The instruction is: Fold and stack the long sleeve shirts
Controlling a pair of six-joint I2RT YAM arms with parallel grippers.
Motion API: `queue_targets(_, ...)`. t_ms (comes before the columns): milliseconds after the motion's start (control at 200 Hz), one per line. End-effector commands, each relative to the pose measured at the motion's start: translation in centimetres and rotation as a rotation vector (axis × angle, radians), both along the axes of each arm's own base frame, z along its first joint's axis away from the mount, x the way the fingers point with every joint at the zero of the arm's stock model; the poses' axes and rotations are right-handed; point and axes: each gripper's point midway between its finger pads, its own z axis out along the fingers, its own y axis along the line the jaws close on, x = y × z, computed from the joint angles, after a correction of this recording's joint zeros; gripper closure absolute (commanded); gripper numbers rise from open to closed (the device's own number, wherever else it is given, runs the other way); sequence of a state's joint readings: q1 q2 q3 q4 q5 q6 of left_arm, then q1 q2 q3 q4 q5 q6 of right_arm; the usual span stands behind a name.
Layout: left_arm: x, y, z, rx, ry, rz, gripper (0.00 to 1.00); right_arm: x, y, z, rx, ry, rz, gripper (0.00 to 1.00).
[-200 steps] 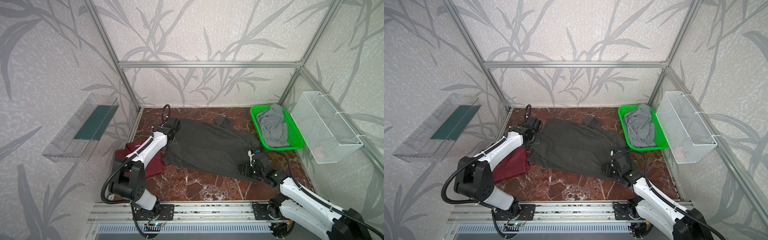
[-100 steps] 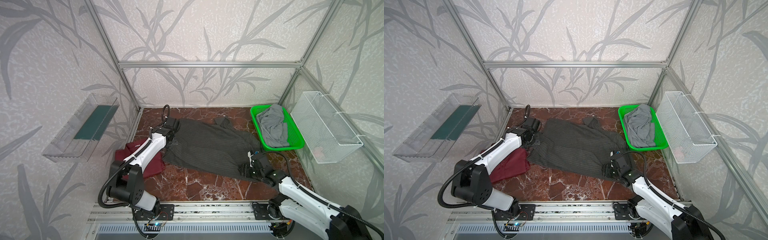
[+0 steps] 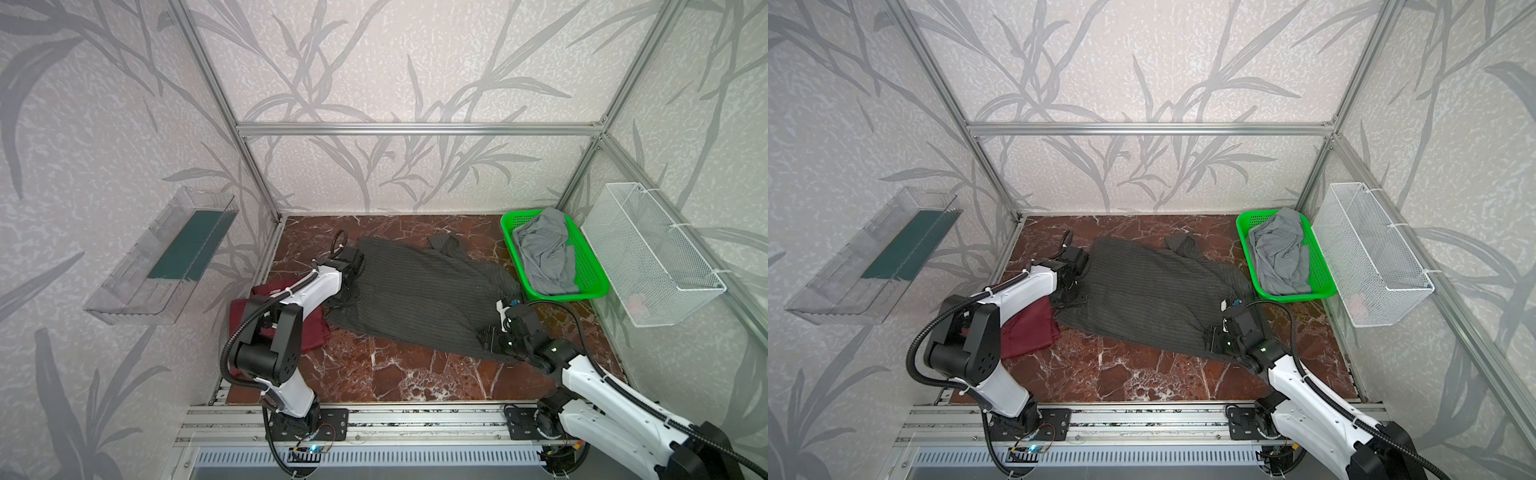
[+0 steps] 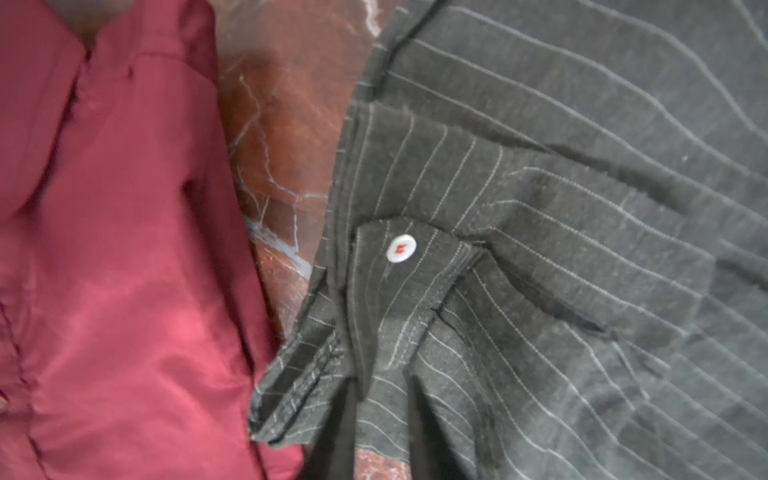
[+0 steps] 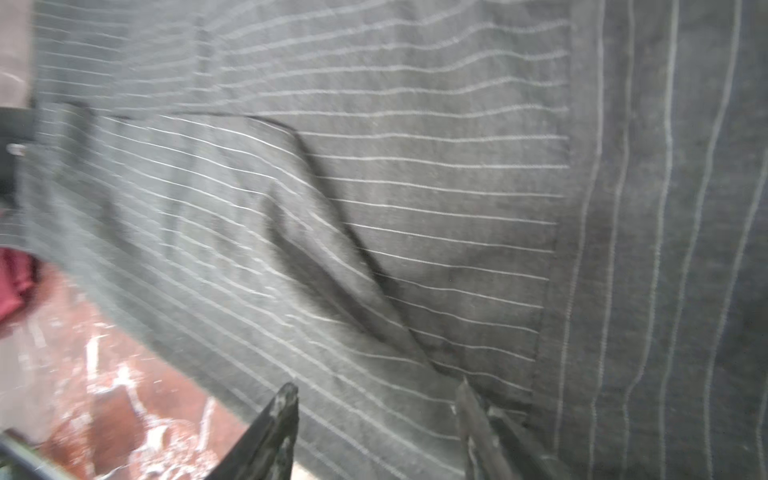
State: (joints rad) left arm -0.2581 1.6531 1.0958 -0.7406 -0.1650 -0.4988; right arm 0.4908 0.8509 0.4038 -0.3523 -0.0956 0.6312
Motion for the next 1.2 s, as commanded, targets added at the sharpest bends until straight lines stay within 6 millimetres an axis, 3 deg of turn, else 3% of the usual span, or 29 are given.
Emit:
queue_targets(0, 0.9, 0.2, 4.4, -0.033, -0.113, 0.019, 0.62, -0.4, 1.1, 1.7, 0.056, -0.003, 0.044, 0.43)
queue_targets(75, 1.2, 0.0, 6.3, -0.057, -0.178, 0.022, 0.51, -0.5, 1.9, 2.4, 0.1, 0.001, 0.053, 0.44)
queue_targets(205, 1.9, -0.2, 8.9, -0.076, -0.262, 0.001, 0.49, 0.1, 4.6, 3.5, 0.185, 0.008, 0.129, 0.46)
queue_targets(290, 2.6, -1.1, 9.1, -0.114, -0.268, -0.026, 0.49, 0.8, 6.4, 3.6, 0.2, 0.025, 0.18, 0.47)
queue_targets(395, 3.1, -3.4, 7.1, -0.221, -0.226, -0.058, 0.49, 2.3, 8.1, 3.3, 0.173, 0.031, 0.21, 0.47)
queue_targets(510, 2.7, -5.3, 3.3, -0.305, -0.134, -0.028, 0.49, 3.5, 9.4, 1.4, 0.171, 0.094, 0.209, 0.49)
queue_targets(640, 1.7, -6.5, -0.7, -0.35, -0.076, 0.039, 0.49, 3.8, 9.6, -1.5, 0.137, 0.177, 0.158, 0.5)
queue_targets(830, -1.0, -7.1, -4.2, -0.341, -0.01, 0.123, 0.47, 2.6, 8.3, -4.3, 0.035, 0.232, 0.105, 0.5)
queue_targets(1010, -5.2, -6.1, -5.7, -0.264, 0.069, 0.204, 0.46, 0.2, 5.5, -5.6, -0.042, 0.277, 0.071, 0.49)
queue_targets(1195, -9.8, -4.4, -5.4, -0.22, 0.042, 0.283, 0.46, -2.7, 4.3, -6.0, -0.053, 0.336, 0.109, 0.49)
